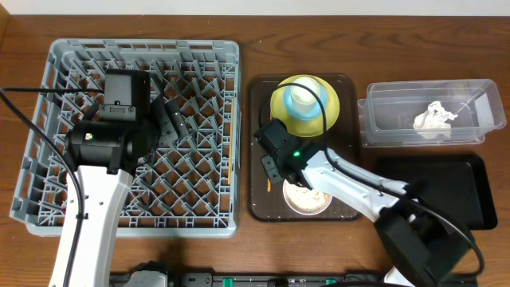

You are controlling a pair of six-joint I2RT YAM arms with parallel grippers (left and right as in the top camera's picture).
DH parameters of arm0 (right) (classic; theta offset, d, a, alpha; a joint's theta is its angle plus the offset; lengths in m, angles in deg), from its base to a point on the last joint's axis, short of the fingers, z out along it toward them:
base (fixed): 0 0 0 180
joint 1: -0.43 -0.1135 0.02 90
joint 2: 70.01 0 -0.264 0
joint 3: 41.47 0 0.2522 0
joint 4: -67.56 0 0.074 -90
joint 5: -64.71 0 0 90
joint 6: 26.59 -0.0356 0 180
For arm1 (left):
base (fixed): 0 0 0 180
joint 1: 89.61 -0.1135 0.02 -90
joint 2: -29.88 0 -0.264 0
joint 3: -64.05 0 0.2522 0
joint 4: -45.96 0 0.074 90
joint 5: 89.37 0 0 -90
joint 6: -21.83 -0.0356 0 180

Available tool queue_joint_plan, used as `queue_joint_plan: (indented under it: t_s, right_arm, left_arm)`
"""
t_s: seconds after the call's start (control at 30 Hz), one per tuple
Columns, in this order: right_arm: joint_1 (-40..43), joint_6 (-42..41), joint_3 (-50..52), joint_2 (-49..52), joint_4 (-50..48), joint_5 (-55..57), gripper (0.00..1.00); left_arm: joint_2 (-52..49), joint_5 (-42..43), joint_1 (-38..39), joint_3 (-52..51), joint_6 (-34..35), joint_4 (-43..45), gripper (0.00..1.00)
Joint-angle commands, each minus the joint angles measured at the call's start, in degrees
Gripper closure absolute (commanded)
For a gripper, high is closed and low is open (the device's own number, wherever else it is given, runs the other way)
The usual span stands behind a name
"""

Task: Sort waste into correct bins and load items into the dishwasher rack
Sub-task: 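Reach the right gripper to the yellow snack wrapper and grasp it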

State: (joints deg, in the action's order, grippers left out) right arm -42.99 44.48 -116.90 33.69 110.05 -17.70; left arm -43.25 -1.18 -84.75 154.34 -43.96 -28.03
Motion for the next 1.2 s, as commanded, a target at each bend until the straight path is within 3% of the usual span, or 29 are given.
queue_joint_plan:
  t_s: [0.0, 0.37, 0.67, 0.83, 0.87, 0.9, 0.97, 1.1, 1.17]
  right_arm:
    - [0.07, -0.17, -0.13, 1.49, 0.07, 1.20, 0.54]
    - [1.81, 1.05, -0.13, 3.45, 0.15, 4.61, 0.56]
    - [4.42, 1.05, -0.07, 3.45, 0.66, 4.61, 0.80]
    - [4.90, 1.03, 0.74, 3.45, 0.15, 4.66, 0.71]
    - [5.01, 1.03, 1.01, 3.45, -0.02, 4.66, 0.60]
    - [5.09, 1.03, 1.36, 3.45, -0.35, 4.66, 0.40]
    - [5.35, 1.01, 1.79, 3.45, -1.01, 4.63, 0.30]
    - [6.14, 0.96, 1.90, 3.45, -1.31, 4.61, 0.33]
    - [6.45, 0.55, 1.90, 3.45, -1.22, 4.57, 0.48]
  left_arm:
    - [-0.17, -0.11, -0.17, 0.61, 0.11, -0.24, 0.08]
    - [-0.17, -0.11, -0.17, 0.61, 0.13, -0.24, 0.08]
    - [-0.17, -0.11, -0.17, 0.61, 0.11, -0.24, 0.08]
    - [-0.17, -0.11, -0.17, 0.61, 0.13, -0.24, 0.08]
    - [-0.17, -0.11, -0.17, 0.61, 0.11, -0.24, 0.08]
    - [-0.17, -0.11, -0.17, 0.61, 0.11, -0.24, 0.08]
    - [-0.17, -0.11, -0.17, 0.61, 0.11, -0.24, 0.08]
    - [-0.17, -0.11, -0.17, 0.61, 0.13, -0.24, 0.08]
    - [-0.17, -0.11, -0.17, 0.61, 0.11, -0.24, 0.08]
